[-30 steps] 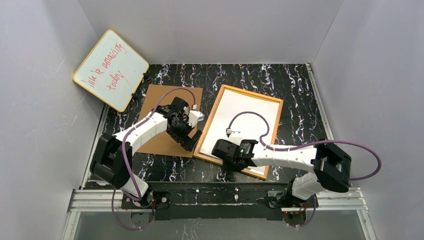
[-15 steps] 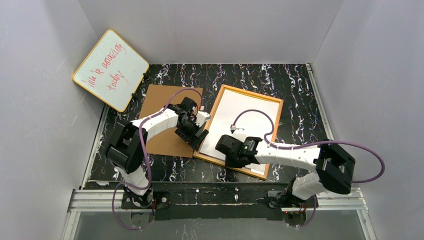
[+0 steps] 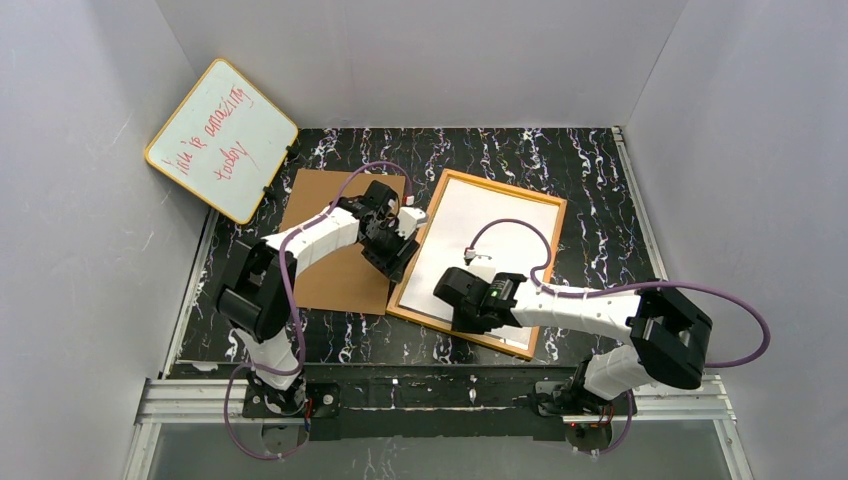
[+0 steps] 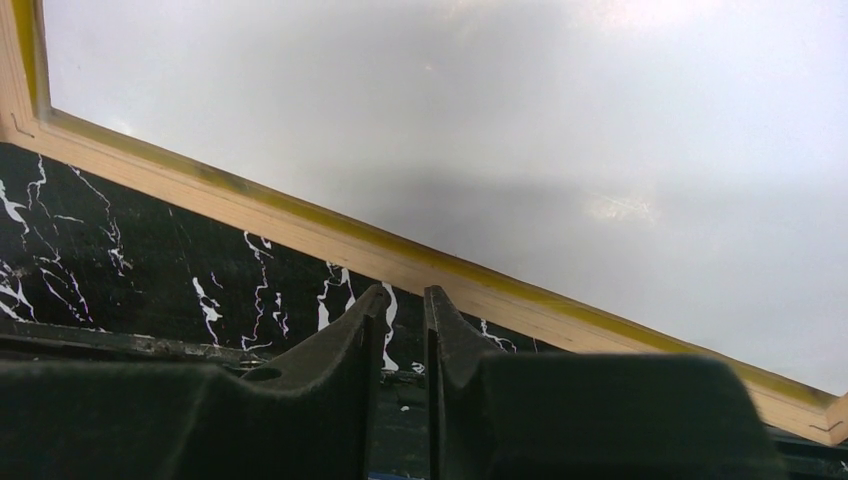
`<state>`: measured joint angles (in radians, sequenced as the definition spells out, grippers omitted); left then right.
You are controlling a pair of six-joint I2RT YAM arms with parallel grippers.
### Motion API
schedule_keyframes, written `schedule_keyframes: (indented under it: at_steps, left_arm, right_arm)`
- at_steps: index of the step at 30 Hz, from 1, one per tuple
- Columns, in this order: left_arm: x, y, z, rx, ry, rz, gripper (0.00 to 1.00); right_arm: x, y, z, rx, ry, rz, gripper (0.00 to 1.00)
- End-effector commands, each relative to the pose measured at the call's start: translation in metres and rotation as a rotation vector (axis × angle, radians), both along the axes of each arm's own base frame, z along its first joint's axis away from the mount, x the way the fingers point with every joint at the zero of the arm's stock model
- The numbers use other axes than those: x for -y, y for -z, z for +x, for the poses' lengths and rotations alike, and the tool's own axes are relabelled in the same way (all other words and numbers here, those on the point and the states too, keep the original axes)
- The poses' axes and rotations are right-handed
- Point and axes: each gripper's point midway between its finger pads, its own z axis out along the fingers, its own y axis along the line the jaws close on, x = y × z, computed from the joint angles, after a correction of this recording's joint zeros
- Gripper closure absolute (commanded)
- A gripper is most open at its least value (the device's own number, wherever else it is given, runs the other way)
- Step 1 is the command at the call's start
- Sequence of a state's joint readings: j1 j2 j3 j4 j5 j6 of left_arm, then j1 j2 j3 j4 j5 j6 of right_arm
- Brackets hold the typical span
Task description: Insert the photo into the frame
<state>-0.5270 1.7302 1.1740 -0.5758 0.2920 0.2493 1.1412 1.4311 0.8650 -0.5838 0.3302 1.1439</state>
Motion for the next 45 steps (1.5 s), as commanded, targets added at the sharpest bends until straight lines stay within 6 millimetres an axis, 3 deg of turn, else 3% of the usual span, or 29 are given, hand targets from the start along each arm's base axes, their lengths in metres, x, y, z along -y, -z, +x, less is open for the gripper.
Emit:
schedule_keyframes:
  at_steps: [1, 17, 45]
  left_arm:
    - [0.011, 0.002, 0.003, -0.032, 0.007, -0.024, 0.44]
    - [0.0, 0.028, -0.006, -0.076, 0.034, 0.04, 0.86]
    - [-0.002, 0.038, -0.015, -0.086, 0.088, 0.103, 0.9]
  right_arm:
    - [0.004, 0.0, 0.004, 0.013, 0.009, 0.014, 0.72]
    - [0.007, 0.011, 0.008, 0.008, 0.024, 0.012, 0.76]
    - [0.029, 0.028, 0.028, 0.056, 0.108, -0.052, 0.85]
